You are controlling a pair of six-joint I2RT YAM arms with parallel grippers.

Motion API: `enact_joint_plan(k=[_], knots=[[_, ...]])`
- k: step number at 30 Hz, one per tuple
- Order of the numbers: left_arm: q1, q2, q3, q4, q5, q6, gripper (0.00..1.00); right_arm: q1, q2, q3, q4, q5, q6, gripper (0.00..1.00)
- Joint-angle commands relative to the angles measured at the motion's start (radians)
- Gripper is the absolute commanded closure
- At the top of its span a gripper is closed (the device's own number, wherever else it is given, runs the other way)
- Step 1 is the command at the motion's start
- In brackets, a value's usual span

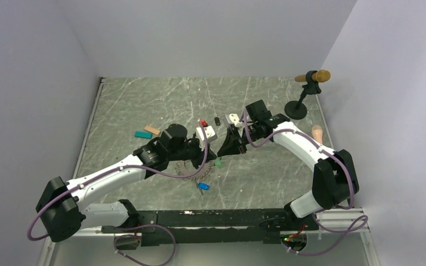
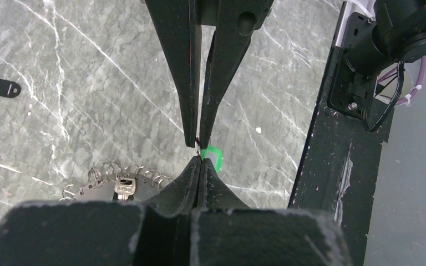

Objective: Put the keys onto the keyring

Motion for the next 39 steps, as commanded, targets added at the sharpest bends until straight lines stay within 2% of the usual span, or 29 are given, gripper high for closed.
enact_joint_plan(k=[1, 6, 9, 10, 11, 13, 15, 20, 24, 29, 35, 39], knots=[[-0.005, 0.006, 0.049, -0.019, 0.02, 0.013, 1.0, 0.005, -0.019, -0.006, 0.029, 0.017, -0.013, 0.9], [-0.006, 0.013, 0.054, -0.021, 0.023, 0.007, 1.0, 0.012, -0.018, -0.003, -0.003, 0.006, -0.059, 1.0], [-0.005, 0.006, 0.047, -0.007, 0.014, -0.016, 1.0, 0.013, -0.015, 0.006, -0.034, -0.015, -0.086, 1.0], [-0.005, 0.0, 0.042, -0.002, 0.007, -0.024, 0.96, 0.013, -0.013, 0.009, -0.038, -0.02, -0.088, 1.0], [-0.004, -0.009, 0.037, 0.006, -0.002, -0.035, 0.86, 0.013, -0.011, 0.01, -0.037, -0.022, -0.085, 1.0], [0.0, -0.041, 0.012, 0.043, -0.023, -0.055, 0.58, 0.007, -0.007, 0.007, -0.025, -0.017, -0.064, 1.0], [0.009, -0.097, -0.03, 0.068, -0.046, -0.063, 0.4, -0.014, -0.005, -0.001, -0.004, -0.013, -0.023, 1.0], [0.082, -0.318, -0.117, 0.059, -0.122, -0.032, 0.22, -0.123, -0.013, -0.023, -0.008, 0.01, 0.029, 1.0], [0.136, -0.493, -0.138, -0.077, -0.21, 0.091, 0.07, -0.2, 0.015, -0.017, -0.241, 0.073, -0.123, 1.0], [0.15, -0.607, -0.175, -0.157, -0.307, 0.222, 0.03, -0.257, 0.075, -0.079, -0.41, 0.178, -0.227, 1.0], [0.152, -0.676, -0.277, -0.09, -0.327, 0.248, 0.02, -0.279, 0.122, -0.094, -0.49, 0.263, -0.226, 1.0], [0.153, -0.692, -0.282, -0.096, -0.335, 0.267, 0.02, -0.282, 0.144, -0.097, -0.428, 0.312, -0.102, 1.0]])
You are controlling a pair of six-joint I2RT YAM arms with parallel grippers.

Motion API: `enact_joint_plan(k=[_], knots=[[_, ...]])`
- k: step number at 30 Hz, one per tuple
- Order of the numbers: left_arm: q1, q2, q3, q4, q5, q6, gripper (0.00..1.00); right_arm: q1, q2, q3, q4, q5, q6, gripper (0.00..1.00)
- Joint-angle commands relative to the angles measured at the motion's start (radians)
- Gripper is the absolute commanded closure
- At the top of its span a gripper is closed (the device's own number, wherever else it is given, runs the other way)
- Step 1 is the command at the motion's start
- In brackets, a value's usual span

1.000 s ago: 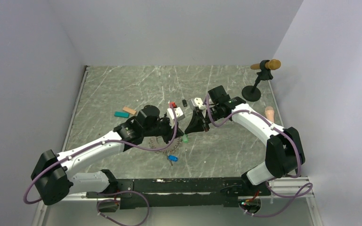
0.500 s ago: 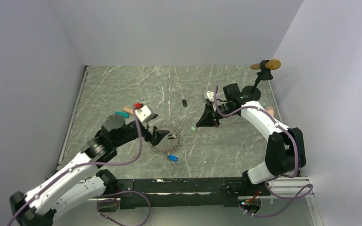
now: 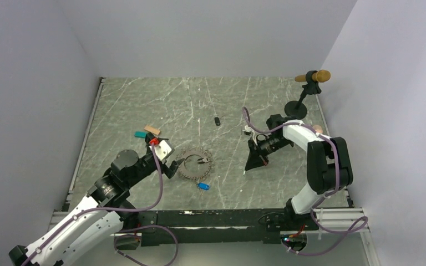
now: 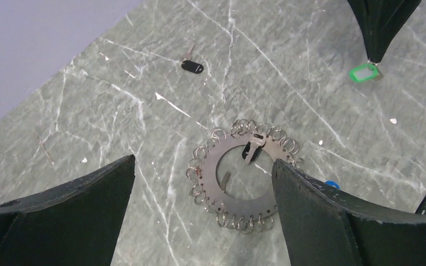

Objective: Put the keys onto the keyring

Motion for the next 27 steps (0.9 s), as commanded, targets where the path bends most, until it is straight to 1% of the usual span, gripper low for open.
enact_joint_plan(k=[1, 7, 9, 13, 17, 22, 27], knots=[[0.005, -0.029, 0.009, 0.023, -0.026, 0.047, 0.02, -0.006, 0.025, 0.01, 0.024, 0.068, 0.096, 1.0], [0.006, -0.046, 0.009, 0.018, -0.017, 0.06, 0.02, 0.004, 0.142, 0.067, 0.145, 0.109, 0.238, 1.0], [0.005, -0.054, 0.007, 0.018, -0.018, 0.062, 0.02, 0.023, 0.178, 0.097, 0.185, 0.117, 0.287, 1.0], [0.006, -0.058, 0.006, 0.017, -0.021, 0.064, 0.02, 0.067, 0.215, 0.139, 0.284, 0.14, 0.399, 1.0], [0.007, -0.061, 0.005, 0.019, -0.024, 0.066, 0.02, 0.081, 0.252, 0.156, 0.356, 0.169, 0.493, 1.0], [0.008, -0.058, 0.006, 0.019, -0.019, 0.063, 0.02, 0.087, 0.3, 0.164, 0.416, 0.191, 0.565, 1.0], [0.01, -0.059, 0.004, 0.02, -0.018, 0.065, 0.02, 0.088, 0.312, 0.17, 0.448, 0.19, 0.605, 1.0]])
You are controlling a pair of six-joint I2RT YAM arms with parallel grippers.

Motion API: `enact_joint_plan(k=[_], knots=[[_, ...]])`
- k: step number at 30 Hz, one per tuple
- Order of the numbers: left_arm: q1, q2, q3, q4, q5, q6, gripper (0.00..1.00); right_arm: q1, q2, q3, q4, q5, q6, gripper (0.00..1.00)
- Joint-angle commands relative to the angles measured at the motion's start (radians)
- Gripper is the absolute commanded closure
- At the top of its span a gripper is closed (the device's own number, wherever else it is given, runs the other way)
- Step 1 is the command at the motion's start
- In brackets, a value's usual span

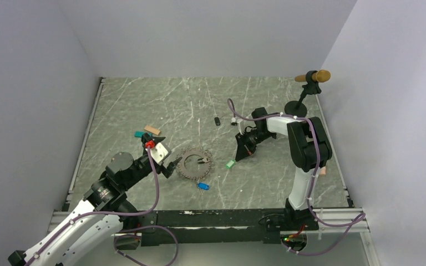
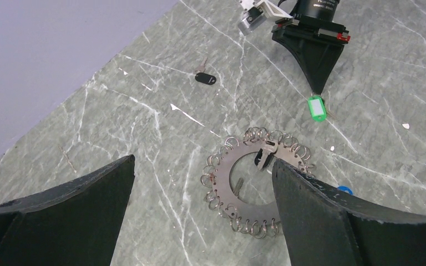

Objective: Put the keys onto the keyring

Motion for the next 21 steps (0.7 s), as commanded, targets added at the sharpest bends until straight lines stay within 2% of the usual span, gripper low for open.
enact_joint_plan(k=[1, 11, 21], knots=[[0.006, -0.007, 0.008, 0.029, -0.002, 0.009, 0.02, 0.003, -0.002, 0.03, 0.066, 0.02, 0.067, 1.0], [0.009, -0.003, 0.008, 0.029, 0.006, 0.008, 0.02, 0.002, -0.015, 0.028, 0.07, 0.018, 0.068, 0.93], [0.011, -0.001, 0.007, 0.028, 0.009, 0.007, 0.02, 0.0, -0.019, 0.031, 0.066, 0.005, 0.067, 0.9]])
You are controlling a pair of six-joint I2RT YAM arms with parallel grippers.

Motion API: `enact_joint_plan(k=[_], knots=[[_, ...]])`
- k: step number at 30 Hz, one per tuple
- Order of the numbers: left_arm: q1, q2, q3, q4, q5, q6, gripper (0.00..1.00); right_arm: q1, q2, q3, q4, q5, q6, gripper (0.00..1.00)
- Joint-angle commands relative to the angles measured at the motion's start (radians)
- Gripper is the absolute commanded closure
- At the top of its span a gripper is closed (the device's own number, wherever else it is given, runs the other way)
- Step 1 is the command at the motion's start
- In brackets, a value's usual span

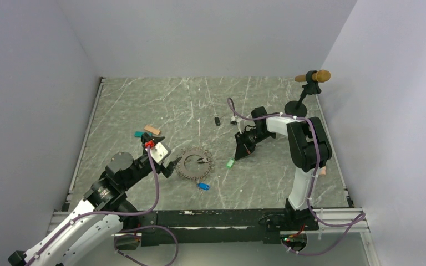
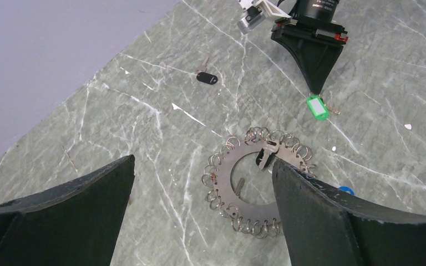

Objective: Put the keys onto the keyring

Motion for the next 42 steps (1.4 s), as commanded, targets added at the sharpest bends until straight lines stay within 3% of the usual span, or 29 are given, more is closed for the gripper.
enact_joint_plan(k=[1, 8, 22, 36, 42], knots=[[0.005, 0.0, 0.007, 0.028, 0.008, 0.008, 0.02, 0.0, -0.02, 0.029, 0.028, 0.0, 0.003, 0.89], [0.006, 0.0, 0.007, 0.028, 0.012, 0.006, 0.02, 0.0, -0.018, 0.029, 0.026, -0.002, 0.003, 0.88], [0.009, 0.001, 0.007, 0.028, 0.015, 0.005, 0.01, -0.021, -0.054, 0.018, 0.053, 0.018, 0.023, 0.71], [0.012, 0.006, 0.006, 0.03, 0.021, -0.001, 0.01, -0.036, -0.075, 0.021, 0.047, 0.004, 0.006, 0.67], [0.038, 0.089, 0.029, 0.032, 0.068, -0.143, 0.01, -0.039, -0.199, 0.039, 0.016, -0.027, -0.094, 0.66]])
